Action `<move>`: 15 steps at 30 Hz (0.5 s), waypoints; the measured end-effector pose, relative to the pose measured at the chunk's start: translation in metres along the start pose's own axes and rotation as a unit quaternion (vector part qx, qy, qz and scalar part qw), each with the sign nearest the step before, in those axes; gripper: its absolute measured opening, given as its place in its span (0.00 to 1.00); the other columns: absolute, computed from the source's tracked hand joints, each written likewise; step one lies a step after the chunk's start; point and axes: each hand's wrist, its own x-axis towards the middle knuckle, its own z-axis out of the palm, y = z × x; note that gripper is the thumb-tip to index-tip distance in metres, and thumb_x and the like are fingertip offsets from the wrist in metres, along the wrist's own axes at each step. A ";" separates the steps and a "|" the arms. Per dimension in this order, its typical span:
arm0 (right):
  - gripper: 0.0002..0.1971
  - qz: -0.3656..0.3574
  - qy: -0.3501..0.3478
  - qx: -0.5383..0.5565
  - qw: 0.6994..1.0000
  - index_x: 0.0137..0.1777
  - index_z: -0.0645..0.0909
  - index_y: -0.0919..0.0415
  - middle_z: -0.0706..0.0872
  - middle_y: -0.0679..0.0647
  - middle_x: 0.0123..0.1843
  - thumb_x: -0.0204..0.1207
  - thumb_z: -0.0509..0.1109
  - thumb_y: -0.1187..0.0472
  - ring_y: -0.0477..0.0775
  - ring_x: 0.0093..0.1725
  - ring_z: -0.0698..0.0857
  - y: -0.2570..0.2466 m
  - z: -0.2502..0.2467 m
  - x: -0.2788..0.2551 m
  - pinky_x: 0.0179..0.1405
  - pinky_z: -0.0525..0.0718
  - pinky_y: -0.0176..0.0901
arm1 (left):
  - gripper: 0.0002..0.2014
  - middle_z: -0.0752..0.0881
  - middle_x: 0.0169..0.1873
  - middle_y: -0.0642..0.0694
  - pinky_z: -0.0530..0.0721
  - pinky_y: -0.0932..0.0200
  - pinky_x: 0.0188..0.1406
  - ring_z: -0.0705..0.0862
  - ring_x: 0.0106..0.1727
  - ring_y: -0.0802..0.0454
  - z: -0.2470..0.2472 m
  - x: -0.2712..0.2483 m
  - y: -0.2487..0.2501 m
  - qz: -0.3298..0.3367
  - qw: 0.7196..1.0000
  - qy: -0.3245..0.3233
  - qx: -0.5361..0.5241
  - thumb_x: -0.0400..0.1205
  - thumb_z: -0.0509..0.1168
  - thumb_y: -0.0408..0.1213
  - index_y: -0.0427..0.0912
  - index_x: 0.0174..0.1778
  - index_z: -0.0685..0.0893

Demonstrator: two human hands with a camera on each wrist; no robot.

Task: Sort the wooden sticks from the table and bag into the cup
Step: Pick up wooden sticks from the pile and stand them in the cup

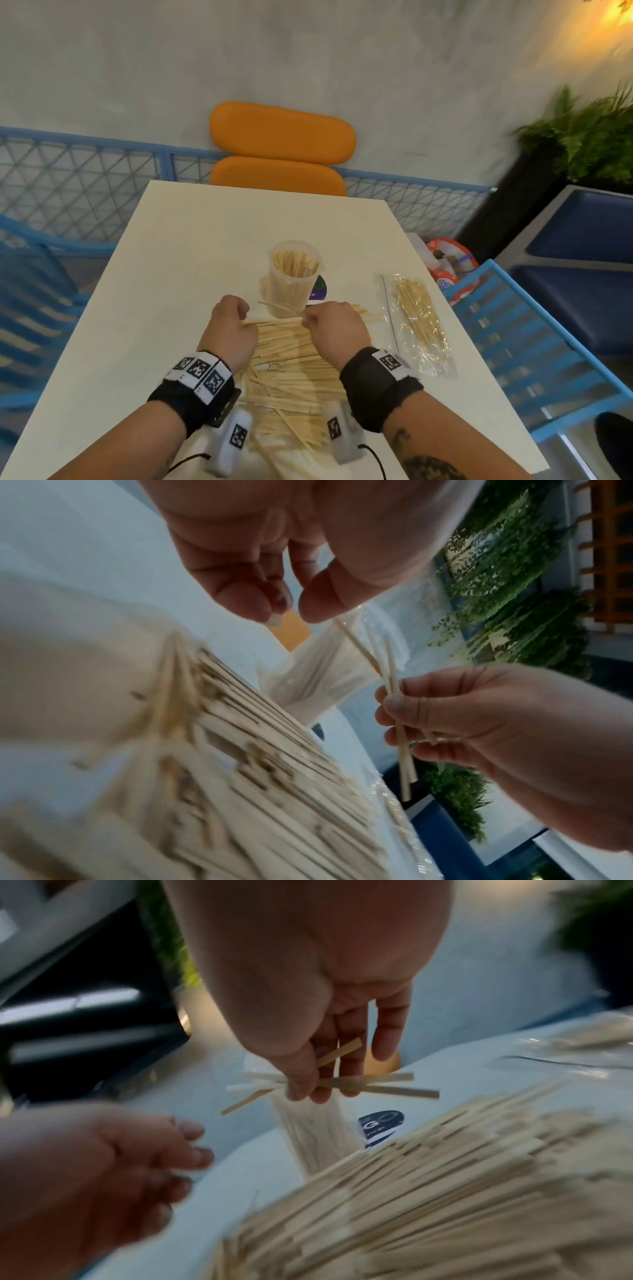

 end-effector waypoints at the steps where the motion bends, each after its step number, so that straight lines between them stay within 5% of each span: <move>1: 0.10 0.016 0.018 0.072 0.997 0.51 0.90 0.53 0.89 0.53 0.43 0.82 0.66 0.56 0.52 0.45 0.84 0.007 -0.003 -0.005 0.49 0.84 0.45 | 0.09 0.81 0.52 0.47 0.77 0.55 0.44 0.81 0.45 0.50 0.006 -0.003 0.007 -0.002 1.000 -0.009 -0.017 0.81 0.64 0.31 0.46 0.54 0.76; 3: 0.08 0.041 0.045 0.231 0.971 0.48 0.91 0.60 0.89 0.54 0.36 0.79 0.72 0.57 0.43 0.36 0.81 0.016 -0.007 -0.016 0.42 0.81 0.39 | 0.02 0.85 0.47 0.46 0.82 0.54 0.42 0.84 0.43 0.50 0.019 -0.011 0.023 -0.007 0.996 -0.050 -0.079 0.84 0.64 0.37 0.46 0.51 0.79; 5: 0.08 0.050 0.044 0.333 0.941 0.51 0.93 0.60 0.89 0.47 0.35 0.78 0.75 0.58 0.35 0.33 0.82 0.019 -0.008 -0.026 0.39 0.78 0.31 | 0.06 0.88 0.49 0.47 0.88 0.51 0.48 0.88 0.49 0.49 0.036 -0.020 0.038 -0.021 0.978 -0.112 -0.176 0.87 0.63 0.45 0.47 0.52 0.82; 9: 0.12 0.058 0.036 0.388 0.919 0.55 0.91 0.53 0.90 0.41 0.40 0.78 0.70 0.66 0.28 0.37 0.86 0.019 -0.001 -0.036 0.36 0.79 0.22 | 0.10 0.91 0.52 0.46 0.89 0.54 0.46 0.89 0.54 0.53 0.068 -0.032 0.056 -0.065 0.936 -0.161 -0.305 0.90 0.59 0.43 0.46 0.57 0.85; 13: 0.08 0.097 0.030 0.417 0.903 0.48 0.83 0.53 0.91 0.48 0.45 0.73 0.76 0.65 0.42 0.40 0.89 0.025 0.012 -0.041 0.43 0.89 0.41 | 0.13 0.90 0.39 0.44 0.82 0.60 0.26 0.86 0.34 0.57 0.086 -0.036 0.062 -0.138 0.914 -0.121 -0.363 0.92 0.55 0.41 0.43 0.50 0.85; 15: 0.09 0.087 0.006 0.416 0.905 0.48 0.82 0.57 0.92 0.50 0.46 0.73 0.79 0.61 0.44 0.41 0.89 0.033 0.014 -0.039 0.44 0.89 0.40 | 0.14 0.86 0.37 0.41 0.81 0.60 0.24 0.85 0.28 0.55 0.087 -0.033 0.060 -0.181 0.887 -0.103 -0.411 0.92 0.54 0.40 0.40 0.50 0.82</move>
